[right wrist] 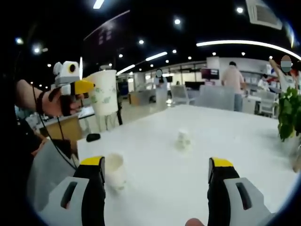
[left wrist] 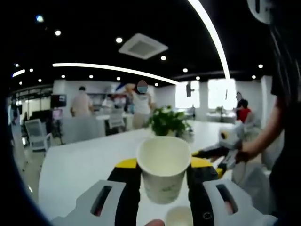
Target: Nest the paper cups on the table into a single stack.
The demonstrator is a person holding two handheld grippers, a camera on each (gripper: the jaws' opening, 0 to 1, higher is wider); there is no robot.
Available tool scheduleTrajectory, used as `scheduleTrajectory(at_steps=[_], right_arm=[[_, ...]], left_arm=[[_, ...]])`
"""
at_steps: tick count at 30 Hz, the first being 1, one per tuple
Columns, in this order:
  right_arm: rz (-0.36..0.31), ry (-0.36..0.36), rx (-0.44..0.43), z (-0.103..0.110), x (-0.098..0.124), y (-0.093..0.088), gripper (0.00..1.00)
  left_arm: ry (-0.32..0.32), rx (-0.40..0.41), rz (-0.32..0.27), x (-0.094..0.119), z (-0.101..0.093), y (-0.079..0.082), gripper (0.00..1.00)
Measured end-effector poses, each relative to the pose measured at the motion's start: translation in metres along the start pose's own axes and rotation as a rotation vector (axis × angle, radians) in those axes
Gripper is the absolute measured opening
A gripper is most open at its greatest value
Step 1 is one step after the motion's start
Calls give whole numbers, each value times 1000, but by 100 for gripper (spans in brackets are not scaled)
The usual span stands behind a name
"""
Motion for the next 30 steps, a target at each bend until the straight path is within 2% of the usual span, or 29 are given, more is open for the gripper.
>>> scheduleTrajectory(at_steps=[5,14,17,21,30], right_arm=[[2,-3,-2,0,0,0,89],[12,-1,-7,2,-1,-3,89],[16,-5,-12,2,0,-4,89],[26,-4,-10,4,1,-6,89],[40,-10,-14,5,5,-9,89]], left_arm=[[-19,-6,31,2,-4,-11,37],[-28,36,43,6,-10,-30,37],[-35,18,38,4,-12,-38,37],[-50,61,44,0,-17,-47,37],[-65,70,73,-3,-22,-70,38]])
Point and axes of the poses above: the point that each gripper's makers call its tool centre point, and the gripper's own axes: x roughly backward along the fingers, z roughly to its left, y roughly out of its top, the point moved 3 cm from there along x, roughly backward along the fingers, and after that the axes turned 10 degrees about y, right-handed, at the moved point
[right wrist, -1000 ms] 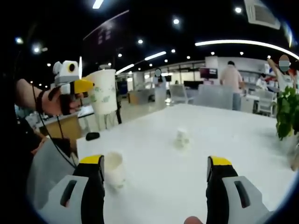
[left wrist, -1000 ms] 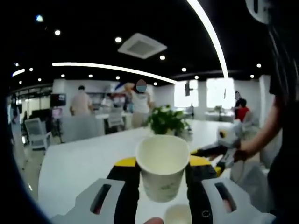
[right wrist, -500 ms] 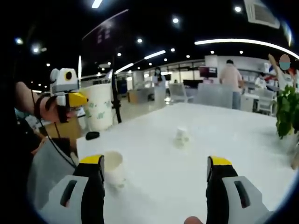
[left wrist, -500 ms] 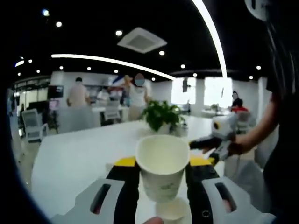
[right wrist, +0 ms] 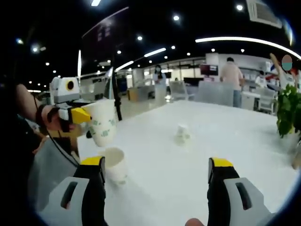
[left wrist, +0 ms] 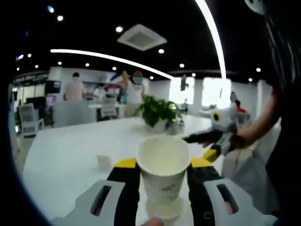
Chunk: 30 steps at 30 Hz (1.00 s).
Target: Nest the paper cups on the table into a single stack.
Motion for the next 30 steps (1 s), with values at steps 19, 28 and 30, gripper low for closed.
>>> scheduleTrajectory(at_steps=[19,28,30], right_arm=[[45,-1,11,1,1,-4,88],[57,8,10,4,-3,-5,88],[62,8,14,3,-3,-5,88]], left_arm=[[-26,-3,94,-15,-5,-55,40],[-25,-33,127,-13,-2,-70,40],[-24,-35,135,-12,-2,-72,41]])
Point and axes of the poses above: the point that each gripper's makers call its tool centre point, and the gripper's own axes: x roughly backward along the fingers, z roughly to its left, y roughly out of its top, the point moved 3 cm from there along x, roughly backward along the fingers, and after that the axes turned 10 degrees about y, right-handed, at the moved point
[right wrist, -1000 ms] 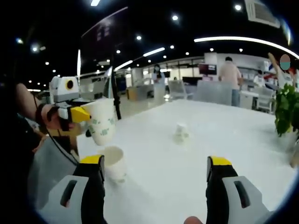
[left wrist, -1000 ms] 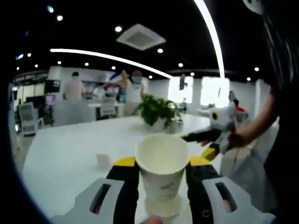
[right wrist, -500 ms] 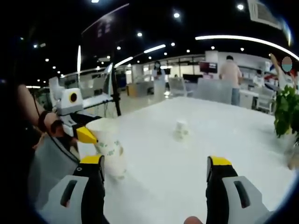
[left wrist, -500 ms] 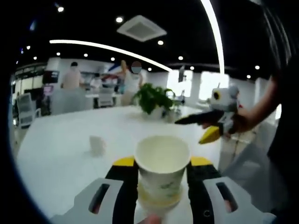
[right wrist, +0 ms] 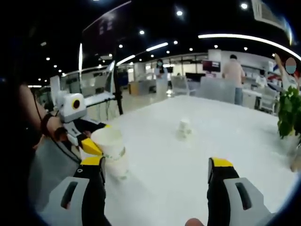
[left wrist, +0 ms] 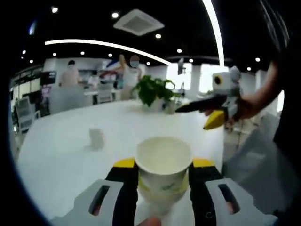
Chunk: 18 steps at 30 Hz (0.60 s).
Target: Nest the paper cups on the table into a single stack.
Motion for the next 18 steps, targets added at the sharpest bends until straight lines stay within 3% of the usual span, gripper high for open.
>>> scheduleTrajectory(at_steps=[7,18], right_arm=[[7,-1,-3,-2,1,-1,88],[1,3,-8,1,0,-1,88]], left_arm=[[-4,-27,51,-3,-2,-12,44],[-3,-28,75,-3,-3,-15,51]])
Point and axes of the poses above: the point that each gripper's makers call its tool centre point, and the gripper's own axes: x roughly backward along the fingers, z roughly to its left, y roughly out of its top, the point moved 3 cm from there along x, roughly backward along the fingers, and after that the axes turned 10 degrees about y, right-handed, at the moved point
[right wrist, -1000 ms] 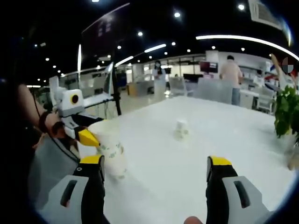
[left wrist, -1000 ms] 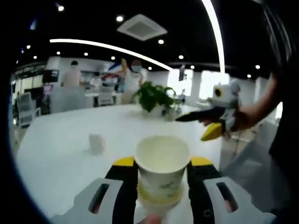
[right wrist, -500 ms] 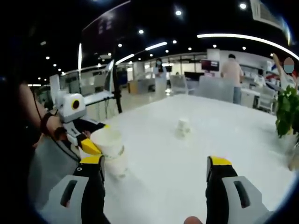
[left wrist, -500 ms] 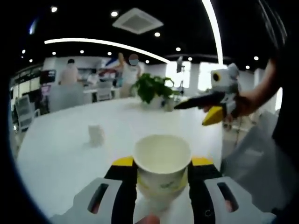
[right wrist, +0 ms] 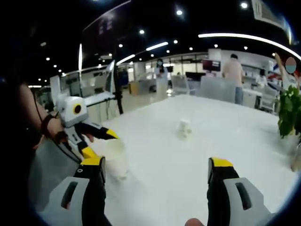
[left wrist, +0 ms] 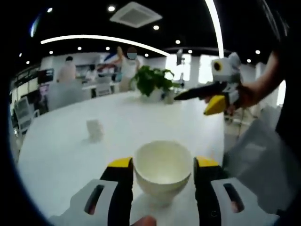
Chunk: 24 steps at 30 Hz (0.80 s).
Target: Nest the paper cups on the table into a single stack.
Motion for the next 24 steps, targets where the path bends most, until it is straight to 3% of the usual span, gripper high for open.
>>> scheduleTrajectory(at_steps=[10,16,24], right_arm=[[-1,-11,-13,1,3,-5,88],[-7,-20,-23,-1,3,-5,88],[-31,-27,-48,-5,-2,-3,88]], left_arm=[[16,24,0,5,5,-1,55],[37,76,-35,10,13,7,61],[78,52,-44,25,24,18,64]])
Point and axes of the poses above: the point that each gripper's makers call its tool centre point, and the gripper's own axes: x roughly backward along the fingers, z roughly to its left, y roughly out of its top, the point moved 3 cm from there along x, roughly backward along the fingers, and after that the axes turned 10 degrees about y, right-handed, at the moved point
